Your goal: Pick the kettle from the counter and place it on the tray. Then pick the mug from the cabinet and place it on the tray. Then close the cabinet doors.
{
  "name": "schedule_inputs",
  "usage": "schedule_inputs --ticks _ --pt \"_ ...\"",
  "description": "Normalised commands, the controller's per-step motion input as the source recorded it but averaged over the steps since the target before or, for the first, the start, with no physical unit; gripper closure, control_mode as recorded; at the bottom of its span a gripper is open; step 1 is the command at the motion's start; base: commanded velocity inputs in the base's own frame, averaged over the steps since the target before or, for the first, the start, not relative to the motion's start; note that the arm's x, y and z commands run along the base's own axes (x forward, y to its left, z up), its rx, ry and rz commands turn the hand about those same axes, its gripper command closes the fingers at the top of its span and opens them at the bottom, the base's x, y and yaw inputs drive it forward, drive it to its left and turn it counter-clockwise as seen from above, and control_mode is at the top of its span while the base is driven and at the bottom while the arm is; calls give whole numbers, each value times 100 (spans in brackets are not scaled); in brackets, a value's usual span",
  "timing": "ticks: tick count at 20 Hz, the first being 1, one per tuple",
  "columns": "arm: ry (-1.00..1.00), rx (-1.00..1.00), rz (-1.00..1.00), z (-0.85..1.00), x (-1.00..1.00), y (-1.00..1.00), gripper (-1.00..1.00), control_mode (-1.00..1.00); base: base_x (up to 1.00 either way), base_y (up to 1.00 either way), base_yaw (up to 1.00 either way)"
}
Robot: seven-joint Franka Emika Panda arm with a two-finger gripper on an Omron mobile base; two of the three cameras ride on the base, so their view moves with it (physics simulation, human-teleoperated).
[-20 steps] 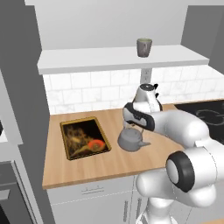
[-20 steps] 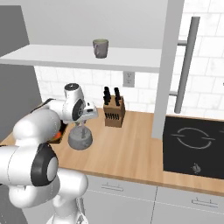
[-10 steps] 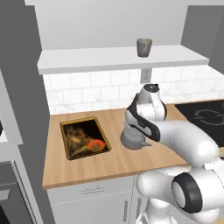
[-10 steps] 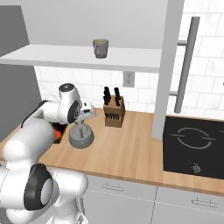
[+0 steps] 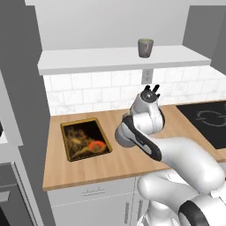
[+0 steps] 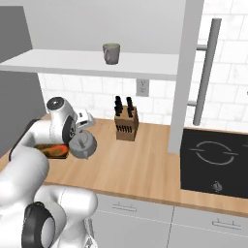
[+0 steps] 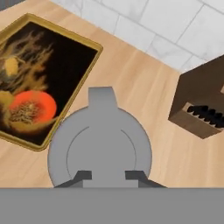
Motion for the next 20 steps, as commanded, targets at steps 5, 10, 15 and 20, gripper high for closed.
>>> schedule_inputs --ticks 5,10,15,20 --pt "-6 -5 14 50 11 31 100 -100 0 0 0" --pt "-4 -3 14 31 15 32 100 -100 0 0 0" --pt "0 0 14 -1 17 53 100 -100 0 0 0" --pt "0 -1 14 -3 22 58 100 -100 0 0 0"
